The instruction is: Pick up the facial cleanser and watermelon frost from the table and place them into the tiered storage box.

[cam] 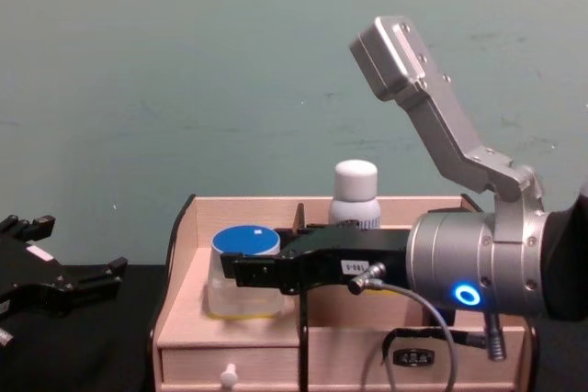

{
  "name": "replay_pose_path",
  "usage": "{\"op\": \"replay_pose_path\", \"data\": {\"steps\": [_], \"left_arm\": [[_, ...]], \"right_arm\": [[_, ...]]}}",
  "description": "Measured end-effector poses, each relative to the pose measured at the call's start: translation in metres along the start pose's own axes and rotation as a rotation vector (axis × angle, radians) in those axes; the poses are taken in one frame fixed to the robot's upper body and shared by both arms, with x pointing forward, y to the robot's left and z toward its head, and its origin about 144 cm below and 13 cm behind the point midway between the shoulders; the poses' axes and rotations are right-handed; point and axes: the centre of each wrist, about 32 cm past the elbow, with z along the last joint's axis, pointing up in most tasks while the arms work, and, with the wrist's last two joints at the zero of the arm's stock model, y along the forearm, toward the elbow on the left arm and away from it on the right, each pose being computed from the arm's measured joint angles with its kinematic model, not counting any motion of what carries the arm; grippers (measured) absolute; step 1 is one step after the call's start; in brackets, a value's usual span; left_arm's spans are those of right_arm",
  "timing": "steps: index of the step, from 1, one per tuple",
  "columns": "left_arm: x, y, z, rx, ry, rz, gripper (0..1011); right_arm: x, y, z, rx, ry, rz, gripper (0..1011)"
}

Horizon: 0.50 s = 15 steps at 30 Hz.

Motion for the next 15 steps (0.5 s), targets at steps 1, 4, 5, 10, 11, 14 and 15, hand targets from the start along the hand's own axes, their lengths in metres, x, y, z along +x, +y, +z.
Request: {"op": "replay_pose_path", "data": {"steps": [1, 4, 5, 10, 11, 14, 15], "left_arm": [[0.0000, 0.0000, 0.0000, 0.000, 0.000, 0.000, 1001], [0.0000, 0.0000, 0.0000, 0.000, 0.000, 0.000, 1001], [0.0000, 0.0000, 0.0000, 0.000, 0.000, 0.000, 1001], [0.0000, 0.0000, 0.0000, 0.000, 0.000, 0.000, 1001], [0.0000, 0.0000, 0.0000, 0.000, 0.000, 0.000, 1001], [0.0000, 0.0000, 0.0000, 0.000, 0.000, 0.000, 1001], [0.0000, 0.0000, 0.0000, 0.000, 0.000, 0.000, 1001]], "right_arm": [[0.0000, 0.0000, 0.0000, 0.000, 0.000, 0.000, 698], [0.0000, -0.0001, -0.0001, 0.001, 0.000, 0.000, 698], [0.0000, -0.0002, -0.0001, 0.001, 0.000, 0.000, 698], [0.0000, -0.0004, -0.0002, 0.002, 0.000, -0.001, 735], [0.0000, -0.0004, -0.0002, 0.002, 0.000, -0.001, 774], [-0.0001, -0.0004, -0.0002, 0.002, 0.000, -0.001, 841], [-0.0001, -0.0005, -0.0003, 0.002, 0.000, -0.001, 855]]}}
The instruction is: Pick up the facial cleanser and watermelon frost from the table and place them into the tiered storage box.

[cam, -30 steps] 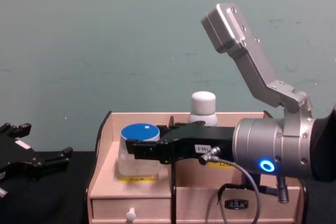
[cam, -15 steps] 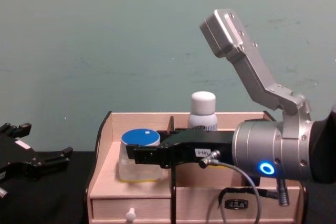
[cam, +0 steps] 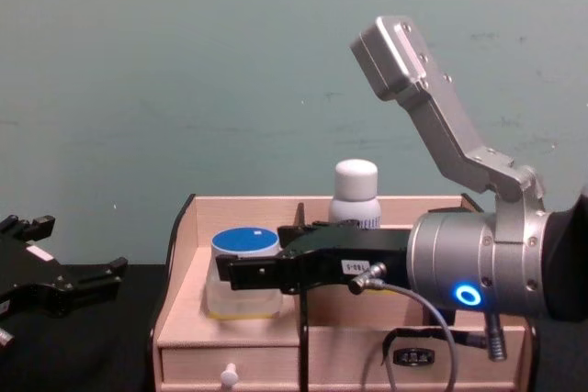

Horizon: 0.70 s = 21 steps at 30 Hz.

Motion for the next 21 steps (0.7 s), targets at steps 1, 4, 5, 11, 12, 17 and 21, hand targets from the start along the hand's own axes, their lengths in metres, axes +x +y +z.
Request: {"op": "replay_pose_path", "data": {"steps": [1, 4, 5, 11, 12, 17, 21], "left_arm": [[0.000, 0.000, 0.000, 0.000, 0.000, 0.000, 1001], [0.000, 0.000, 0.000, 0.000, 0.000, 0.000, 1001], [0.000, 0.000, 0.000, 0.000, 0.000, 0.000, 1001], [0.000, 0.000, 0.000, 0.000, 0.000, 0.000, 1001], [0.000, 0.000, 0.000, 0.000, 0.000, 0.000, 1001], [0.000, 0.000, 0.000, 0.000, 0.000, 0.000, 1001], [0.000, 0.000, 0.000, 0.000, 0.000, 0.000, 1001]], "right_arm": [[0.000, 0.000, 0.000, 0.000, 0.000, 0.000, 891], [0.000, 0.000, 0.000, 0.000, 0.000, 0.000, 982], [0.000, 0.000, 0.000, 0.001, 0.000, 0.000, 982], [-0.002, -0.003, 0.002, 0.030, -0.017, -0.012, 1002], [-0.002, -0.006, 0.003, 0.044, -0.031, -0.018, 1002], [-0.005, -0.014, 0.011, 0.098, -0.082, -0.034, 1002], [-0.009, -0.024, 0.017, 0.169, -0.144, -0.067, 1002]]}}
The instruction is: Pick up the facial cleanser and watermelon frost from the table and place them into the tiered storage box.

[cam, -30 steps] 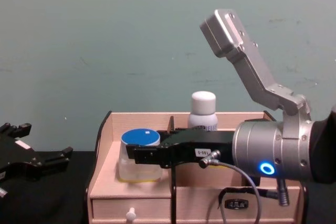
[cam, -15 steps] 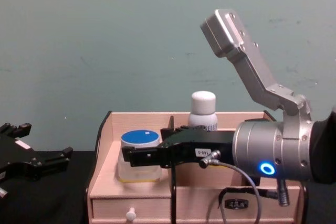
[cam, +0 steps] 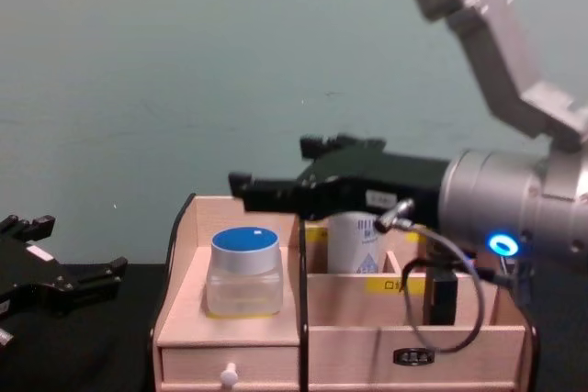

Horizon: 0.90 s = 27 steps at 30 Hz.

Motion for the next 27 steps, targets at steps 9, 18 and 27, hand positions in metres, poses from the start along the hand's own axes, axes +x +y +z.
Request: {"op": "replay_pose_path", "data": {"steps": [9, 18, 27], "left_arm": [[0.000, 0.000, 0.000, 0.000, 0.000, 0.000, 1001], [0.000, 0.000, 0.000, 0.000, 0.000, 0.000, 1001], [0.000, 0.000, 0.000, 0.000, 0.000, 0.000, 1001]], "right_arm": [[-0.008, -0.036, 0.011, 0.151, -0.122, -0.151, 1002], [-0.002, -0.076, 0.008, 0.215, -0.143, -0.412, 1002], [0.008, -0.106, -0.021, 0.152, -0.112, -0.596, 1002]]}}
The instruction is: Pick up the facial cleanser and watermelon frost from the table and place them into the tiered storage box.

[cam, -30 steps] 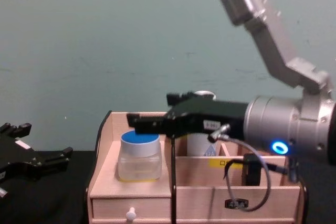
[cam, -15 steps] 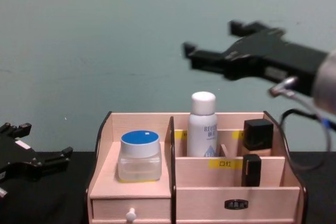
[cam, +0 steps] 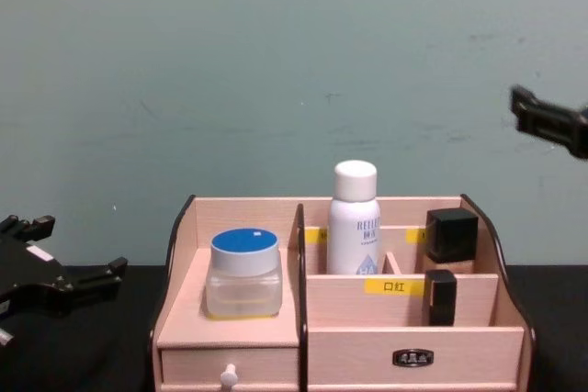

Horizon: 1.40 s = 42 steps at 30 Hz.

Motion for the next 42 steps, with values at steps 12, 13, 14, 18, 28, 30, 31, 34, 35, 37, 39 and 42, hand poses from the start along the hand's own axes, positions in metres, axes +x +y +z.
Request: {"op": "replay_pose_path", "data": {"steps": [12, 13, 14, 18, 28, 30, 31, 34, 35, 37, 39, 42], "left_arm": [[0.000, 0.000, 0.000, 0.000, 0.000, 0.000, 1001], [0.000, 0.000, 0.000, 0.000, 0.000, 0.000, 1001], [0.000, 0.000, 0.000, 0.000, 0.000, 0.000, 1001], [0.000, 0.000, 0.000, 0.000, 0.000, 0.000, 1001], [0.000, 0.000, 0.000, 0.000, 0.000, 0.000, 1001], [0.000, 0.000, 0.000, 0.000, 0.000, 0.000, 1001], [0.000, 0.000, 0.000, 0.000, 0.000, 0.000, 1001], [0.000, 0.000, 0.000, 0.000, 0.000, 0.000, 1001], [0.000, 0.000, 0.000, 0.000, 0.000, 0.000, 1001], [0.000, 0.000, 0.000, 0.000, 0.000, 0.000, 1001], [0.000, 0.000, 0.000, 0.000, 0.000, 0.000, 1001], [0.000, 0.000, 0.000, 0.000, 0.000, 0.000, 1001]], "right_arm": [[0.002, -0.015, -0.038, -0.149, -0.011, -0.060, 1002], [0.002, -0.016, -0.041, -0.167, -0.013, -0.058, 1002], [0.001, -0.016, -0.043, -0.179, -0.014, -0.056, 1002], [0.000, -0.017, -0.049, -0.210, -0.013, -0.045, 1002], [0.000, -0.017, -0.046, -0.199, -0.014, -0.045, 1002], [0.000, -0.016, -0.046, -0.196, -0.014, -0.046, 1002], [0.000, -0.016, -0.046, -0.196, -0.014, -0.046, 1002], [0.001, -0.016, -0.045, -0.193, -0.014, -0.047, 1002], [0.001, -0.016, -0.045, -0.193, -0.014, -0.047, 1002], [0.001, -0.016, -0.045, -0.192, -0.014, -0.047, 1003], [0.001, -0.016, -0.045, -0.191, -0.014, -0.047, 1002], [0.001, -0.016, -0.045, -0.190, -0.014, -0.047, 1002]]}}
